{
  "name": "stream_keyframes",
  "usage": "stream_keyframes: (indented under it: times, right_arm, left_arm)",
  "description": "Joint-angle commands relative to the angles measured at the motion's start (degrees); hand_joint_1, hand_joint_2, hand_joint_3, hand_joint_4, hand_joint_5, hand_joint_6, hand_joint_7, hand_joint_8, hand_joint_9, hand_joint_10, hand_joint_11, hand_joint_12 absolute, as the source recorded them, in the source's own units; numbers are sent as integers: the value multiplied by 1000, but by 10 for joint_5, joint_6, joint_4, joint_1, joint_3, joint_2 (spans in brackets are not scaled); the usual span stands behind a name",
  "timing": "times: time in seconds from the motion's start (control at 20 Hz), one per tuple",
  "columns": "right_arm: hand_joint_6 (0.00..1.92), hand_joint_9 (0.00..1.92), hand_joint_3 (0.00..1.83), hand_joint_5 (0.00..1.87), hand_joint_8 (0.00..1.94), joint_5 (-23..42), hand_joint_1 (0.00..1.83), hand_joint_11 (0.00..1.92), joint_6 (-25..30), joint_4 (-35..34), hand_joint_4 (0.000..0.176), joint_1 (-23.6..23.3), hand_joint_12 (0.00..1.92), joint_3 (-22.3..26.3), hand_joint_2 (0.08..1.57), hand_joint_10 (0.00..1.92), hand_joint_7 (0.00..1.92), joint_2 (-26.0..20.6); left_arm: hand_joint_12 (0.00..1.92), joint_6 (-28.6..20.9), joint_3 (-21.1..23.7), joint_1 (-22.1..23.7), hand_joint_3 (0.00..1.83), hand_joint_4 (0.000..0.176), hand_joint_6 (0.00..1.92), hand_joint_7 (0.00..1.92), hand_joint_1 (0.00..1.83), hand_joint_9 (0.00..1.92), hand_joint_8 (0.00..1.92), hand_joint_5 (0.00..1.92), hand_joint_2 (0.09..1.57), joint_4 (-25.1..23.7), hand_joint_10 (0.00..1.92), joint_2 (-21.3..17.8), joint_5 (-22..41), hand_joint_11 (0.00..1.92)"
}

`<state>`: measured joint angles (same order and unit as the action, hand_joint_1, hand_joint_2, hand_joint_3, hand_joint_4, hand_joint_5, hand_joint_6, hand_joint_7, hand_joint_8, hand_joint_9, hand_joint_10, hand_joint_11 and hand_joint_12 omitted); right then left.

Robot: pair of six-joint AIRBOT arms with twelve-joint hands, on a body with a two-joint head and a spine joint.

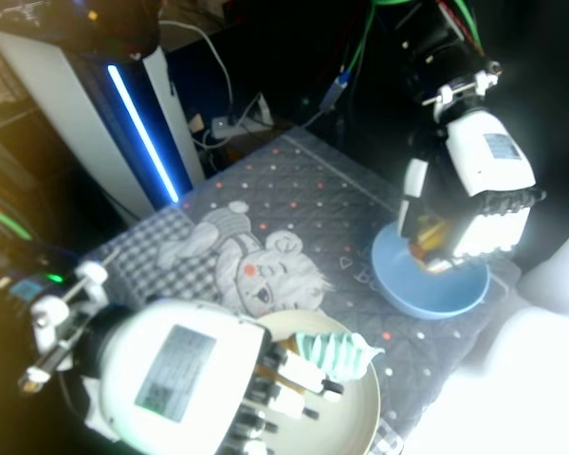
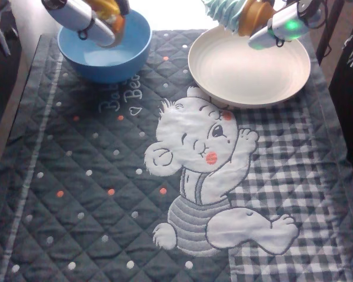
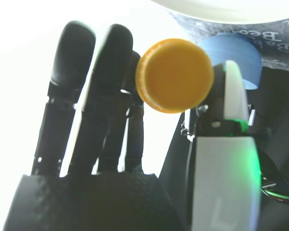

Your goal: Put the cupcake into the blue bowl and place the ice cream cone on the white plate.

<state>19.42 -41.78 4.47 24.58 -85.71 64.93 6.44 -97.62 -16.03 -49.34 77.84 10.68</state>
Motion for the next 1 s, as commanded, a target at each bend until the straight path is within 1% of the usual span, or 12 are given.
stream_keyframes:
  times: [0.0,0.05,0.1,0.15,0.2,0.25,0.35,0.45,0.5,0.8,0.9,0.95]
  right_arm:
    - [362,1266,0,858,103,69,1098,980,3,-10,0,-4,955,1,1020,0,1011,-4]
    - [107,1094,0,765,20,69,1005,794,3,-10,0,-3,939,3,989,0,869,-6]
    - [23,1014,0,697,5,69,954,678,3,-10,0,-3,963,4,972,0,827,-8]
    - [4,638,0,581,0,69,866,135,3,-10,0,-3,952,5,935,0,767,-10]
    - [0,516,0,509,0,69,797,26,3,-10,10,-3,919,6,907,0,690,-11]
    - [0,407,0,411,0,69,765,4,3,-10,54,-3,989,7,875,0,542,-12]
    - [0,378,0,253,0,69,764,76,3,-10,97,-3,1080,9,834,4,344,-14]
    - [0,267,3,152,0,69,793,24,3,-10,95,-3,945,9,837,0,206,-14]
    - [0,264,1,131,0,69,779,21,3,-10,105,-3,1009,9,824,1,187,-14]
    - [2,235,1,148,2,69,802,0,3,-10,116,-3,912,11,793,4,212,-15]
    - [1,200,3,137,0,69,821,0,3,-10,105,-2,850,12,814,0,180,-16]
    - [1,216,1,139,3,70,800,0,3,-10,89,-2,878,13,812,5,197,-17]
  left_arm:
    - [1013,-3,3,6,0,0,12,950,1122,1039,15,901,947,8,49,-3,52,701]
    - [955,-4,7,6,0,0,2,865,1114,963,2,887,924,8,12,-6,58,664]
    - [912,-5,9,6,0,0,0,798,1081,857,0,868,917,8,2,-8,61,586]
    - [737,-7,10,6,0,0,4,749,1069,752,3,846,906,7,0,-8,65,504]
    - [601,-34,9,8,0,0,1,719,1062,695,3,823,897,-18,0,-9,68,476]
    - [514,-55,6,9,1,0,0,699,1063,660,2,787,886,-35,0,-8,72,454]
    - [497,-59,6,9,0,0,0,660,1029,629,0,746,882,-35,3,-9,76,451]
    - [624,-59,7,10,1,0,0,621,1008,589,1,708,872,-38,0,-10,76,350]
    - [636,-59,7,10,0,0,0,614,1010,578,0,698,866,-38,0,-10,76,341]
    - [673,-59,8,14,0,0,2,674,1062,649,15,704,825,-38,21,-16,76,386]
    - [677,-59,12,16,0,0,0,674,1057,663,11,691,828,-38,22,-20,78,392]
    - [720,-59,14,17,0,0,0,681,1056,680,2,687,828,-38,7,-22,81,387]
